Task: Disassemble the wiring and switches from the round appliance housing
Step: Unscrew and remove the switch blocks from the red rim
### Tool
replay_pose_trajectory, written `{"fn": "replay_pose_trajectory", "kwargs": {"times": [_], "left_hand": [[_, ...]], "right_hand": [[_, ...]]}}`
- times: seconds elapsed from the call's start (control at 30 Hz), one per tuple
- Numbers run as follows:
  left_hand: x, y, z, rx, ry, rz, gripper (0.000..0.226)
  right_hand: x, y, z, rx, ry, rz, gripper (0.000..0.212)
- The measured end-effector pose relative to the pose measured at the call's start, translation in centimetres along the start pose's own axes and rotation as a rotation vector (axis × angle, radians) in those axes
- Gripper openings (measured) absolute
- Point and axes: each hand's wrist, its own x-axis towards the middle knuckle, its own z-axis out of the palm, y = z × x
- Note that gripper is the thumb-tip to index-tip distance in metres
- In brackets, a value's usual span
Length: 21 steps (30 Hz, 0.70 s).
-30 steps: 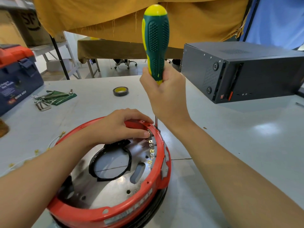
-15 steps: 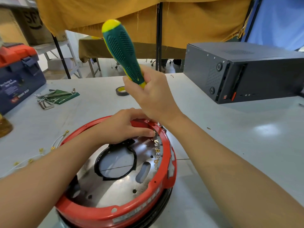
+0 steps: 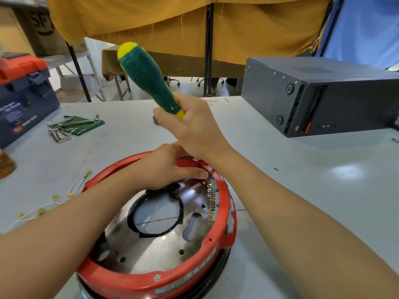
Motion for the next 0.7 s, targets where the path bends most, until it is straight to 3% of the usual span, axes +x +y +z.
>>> {"fn": "replay_pose_trajectory", "kwargs": {"times": [0.17, 0.3, 0.57, 0.7], "left_hand": [[0.0, 0.5, 0.1, 0.037, 0.002, -0.007, 0.022], [0.0, 0.6, 0.2, 0.100, 0.021, -0.015, 0.047], [-0.1, 0.9, 0.1, 0.135, -0.004, -0.030, 0.055], [-0.1, 0.7, 0.1, 0.130, 0.011, -0.033, 0.041]], "right_hand": [[0.4, -0.1, -0.4, 0.015, 0.020, 0.053, 0.042], [0.5, -0.1, -0.6, 0.029, 0.039, 0.058, 0.038], [0.6, 0.0, -0.9, 0.099, 0.059, 0.079, 0.038], [0.5, 0.1, -1.4, 0.178, 0.077, 0.098, 0.037]]}}
